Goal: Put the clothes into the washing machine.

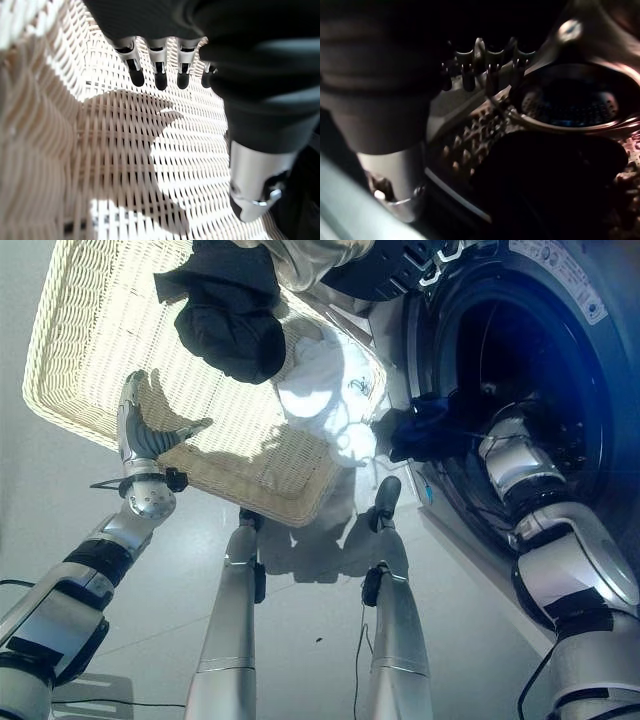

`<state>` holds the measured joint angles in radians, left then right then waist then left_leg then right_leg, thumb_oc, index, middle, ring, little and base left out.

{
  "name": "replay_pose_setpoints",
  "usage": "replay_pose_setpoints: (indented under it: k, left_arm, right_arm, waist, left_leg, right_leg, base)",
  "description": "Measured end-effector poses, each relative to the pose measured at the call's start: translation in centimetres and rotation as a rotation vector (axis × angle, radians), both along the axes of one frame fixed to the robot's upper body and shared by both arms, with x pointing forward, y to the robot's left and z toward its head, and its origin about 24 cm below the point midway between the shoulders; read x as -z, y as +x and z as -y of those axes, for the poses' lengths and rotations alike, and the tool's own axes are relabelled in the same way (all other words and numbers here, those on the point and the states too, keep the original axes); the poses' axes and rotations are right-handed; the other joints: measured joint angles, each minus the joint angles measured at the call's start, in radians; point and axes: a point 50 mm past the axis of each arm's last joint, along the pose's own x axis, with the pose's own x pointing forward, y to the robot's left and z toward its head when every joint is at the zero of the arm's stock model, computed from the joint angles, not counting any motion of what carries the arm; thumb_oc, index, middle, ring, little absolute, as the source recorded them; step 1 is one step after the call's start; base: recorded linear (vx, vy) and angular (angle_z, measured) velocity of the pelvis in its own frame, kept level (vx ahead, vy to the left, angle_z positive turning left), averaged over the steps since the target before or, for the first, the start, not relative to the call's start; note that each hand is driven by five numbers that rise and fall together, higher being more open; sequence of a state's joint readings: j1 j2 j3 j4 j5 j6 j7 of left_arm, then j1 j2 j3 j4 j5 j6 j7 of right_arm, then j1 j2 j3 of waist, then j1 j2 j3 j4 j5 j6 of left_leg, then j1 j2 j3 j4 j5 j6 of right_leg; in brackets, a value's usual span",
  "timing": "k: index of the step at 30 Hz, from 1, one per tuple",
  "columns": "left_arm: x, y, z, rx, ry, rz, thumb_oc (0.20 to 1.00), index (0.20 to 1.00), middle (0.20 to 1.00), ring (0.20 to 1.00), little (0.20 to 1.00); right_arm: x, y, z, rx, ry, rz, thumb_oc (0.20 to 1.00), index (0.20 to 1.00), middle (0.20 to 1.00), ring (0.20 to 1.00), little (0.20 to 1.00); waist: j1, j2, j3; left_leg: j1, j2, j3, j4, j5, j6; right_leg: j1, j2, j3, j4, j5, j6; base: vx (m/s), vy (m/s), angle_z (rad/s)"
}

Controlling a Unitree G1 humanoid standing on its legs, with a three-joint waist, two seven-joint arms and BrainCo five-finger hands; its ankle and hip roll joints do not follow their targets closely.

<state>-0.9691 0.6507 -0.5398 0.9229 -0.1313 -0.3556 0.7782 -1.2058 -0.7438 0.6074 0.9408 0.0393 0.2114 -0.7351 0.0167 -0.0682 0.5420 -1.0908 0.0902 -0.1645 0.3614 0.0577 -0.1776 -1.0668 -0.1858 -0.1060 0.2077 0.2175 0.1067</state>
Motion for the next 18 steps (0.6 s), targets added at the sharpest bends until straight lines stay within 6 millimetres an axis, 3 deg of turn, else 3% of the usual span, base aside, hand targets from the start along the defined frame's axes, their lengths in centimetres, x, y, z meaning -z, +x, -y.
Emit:
replay_pose_setpoints:
  k: [7, 14, 18]
  left_arm:
    - [0.2, 0.3, 1.6, 0.025, -0.035, 0.018, 1.0, 1.0, 1.0, 1.0, 1.0]
    - [0.2, 0.5, 2.0, 0.021, -0.041, 0.026, 1.0, 1.0, 1.0, 1.0, 1.0]
    - [0.5, 0.6, 2.2, 0.009, -0.049, 0.024, 1.0, 1.0, 1.0, 1.0, 1.0]
  right_arm:
    - [1.4, 0.4, -1.8, -0.074, -0.114, -0.03, 1.0, 1.0, 1.0, 1.0, 1.0]
    - [5.3, 0.8, -2.9, -0.129, -0.205, -0.165, 1.0, 1.0, 1.0, 1.0, 1.0]
    - [7.4, 0.8, -2.3, -0.109, -0.219, -0.244, 1.0, 1.0, 1.0, 1.0, 1.0]
  waist:
    - [0.0, 0.0, 0.0]
    - [0.0, 0.001, 0.0]
    - [0.002, 0.005, -0.002]
  left_leg:
    - [0.0, -0.001, 0.003, -0.025, 0.008, -0.002]
    - [0.008, -0.005, 0.005, -0.03, 0.011, -0.002]
    - [0.016, -0.005, 0.008, -0.043, 0.012, -0.001]
  right_leg:
    - [-0.021, -0.004, 0.001, 0.017, -0.008, -0.006]
    - [-0.022, -0.01, 0.001, 0.033, -0.023, -0.004]
    - [-0.026, -0.012, 0.005, 0.042, -0.034, 0.0]
  base:
    - [0.0, 0.0, 0.0]
    - [0.0, 0.0, 0.0]
    - [0.0, 0.0, 0.0]
